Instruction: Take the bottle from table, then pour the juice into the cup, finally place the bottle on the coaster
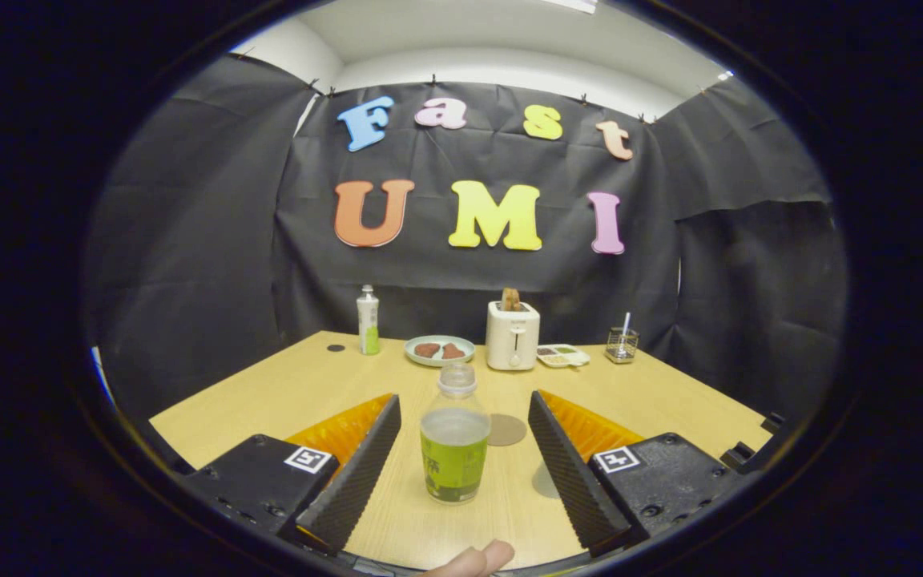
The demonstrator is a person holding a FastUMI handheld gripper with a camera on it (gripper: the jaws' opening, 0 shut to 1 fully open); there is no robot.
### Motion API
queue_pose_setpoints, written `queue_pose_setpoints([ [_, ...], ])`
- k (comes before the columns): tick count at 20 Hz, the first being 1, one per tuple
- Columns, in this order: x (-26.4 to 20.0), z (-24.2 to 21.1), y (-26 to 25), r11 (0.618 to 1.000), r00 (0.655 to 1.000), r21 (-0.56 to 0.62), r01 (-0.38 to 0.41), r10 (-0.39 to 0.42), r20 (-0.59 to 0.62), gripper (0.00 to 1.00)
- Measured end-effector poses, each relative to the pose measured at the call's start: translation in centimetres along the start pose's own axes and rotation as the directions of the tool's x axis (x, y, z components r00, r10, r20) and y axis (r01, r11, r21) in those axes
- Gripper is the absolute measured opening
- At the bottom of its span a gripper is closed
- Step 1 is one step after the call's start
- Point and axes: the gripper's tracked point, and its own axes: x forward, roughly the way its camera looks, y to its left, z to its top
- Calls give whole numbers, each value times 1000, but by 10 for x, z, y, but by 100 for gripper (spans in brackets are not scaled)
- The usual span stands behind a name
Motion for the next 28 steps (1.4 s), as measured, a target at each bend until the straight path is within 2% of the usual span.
queue_pose_setpoints([
  [3,19,-17,0,999,999,-22,38,-38,11,100],
  [10,54,-48,6,999,999,-26,46,-46,-2,100],
  [16,74,-58,10,999,999,-7,44,-44,9,100],
  [19,74,-48,8,999,996,5,54,-54,68,100],
  [22,83,-48,6,998,997,6,64,-65,47,100],
  [25,83,-41,4,997,997,15,73,-74,20,84],
  [28,79,-34,7,997,998,47,57,-58,16,82],
])
